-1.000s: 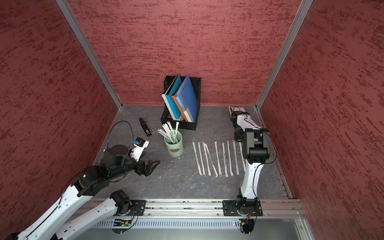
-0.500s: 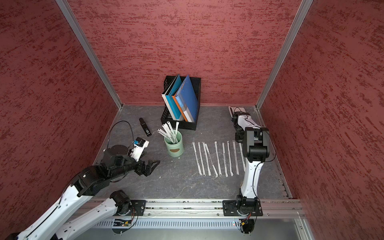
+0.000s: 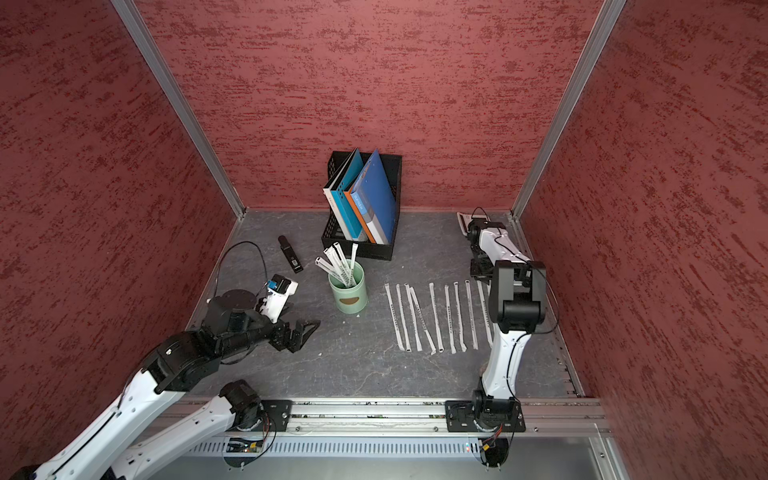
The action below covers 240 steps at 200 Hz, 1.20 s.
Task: Take the straws out of the storage container
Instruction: Place the straw at the center of the board, then pick up the straw from the container.
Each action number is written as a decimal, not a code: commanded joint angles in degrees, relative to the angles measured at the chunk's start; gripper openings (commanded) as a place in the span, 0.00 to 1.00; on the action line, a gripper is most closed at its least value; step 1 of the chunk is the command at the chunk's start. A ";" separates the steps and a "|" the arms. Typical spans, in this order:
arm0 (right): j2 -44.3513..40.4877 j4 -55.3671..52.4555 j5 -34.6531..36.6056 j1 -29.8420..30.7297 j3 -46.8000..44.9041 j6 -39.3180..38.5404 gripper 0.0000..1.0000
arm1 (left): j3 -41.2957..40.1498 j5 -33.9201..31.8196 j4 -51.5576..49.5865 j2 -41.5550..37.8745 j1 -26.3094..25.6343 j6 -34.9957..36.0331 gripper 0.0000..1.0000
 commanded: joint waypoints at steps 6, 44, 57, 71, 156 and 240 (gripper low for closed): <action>-12.12 3.90 -5.61 9.62 -2.61 2.39 0.21 | 0.44 0.82 0.59 -0.27 0.28 -0.11 1.00; -18.26 10.47 -13.71 26.11 -1.18 8.35 0.28 | 0.43 0.63 0.78 -0.53 0.27 -0.25 0.99; -18.31 15.27 -18.97 30.06 -0.71 10.38 0.31 | 0.42 0.20 0.81 -0.62 0.24 -0.23 1.00; -16.73 19.90 -23.35 33.58 0.32 11.58 0.33 | 0.43 -0.09 0.85 -0.72 0.27 -0.18 0.99; -2.24 25.60 -31.19 40.91 11.69 11.66 0.42 | 0.25 -1.35 0.90 -0.63 0.25 -0.40 0.99; 3.02 24.12 -32.07 41.20 16.63 11.67 0.40 | 0.27 -0.98 0.93 -0.31 0.29 -0.28 1.00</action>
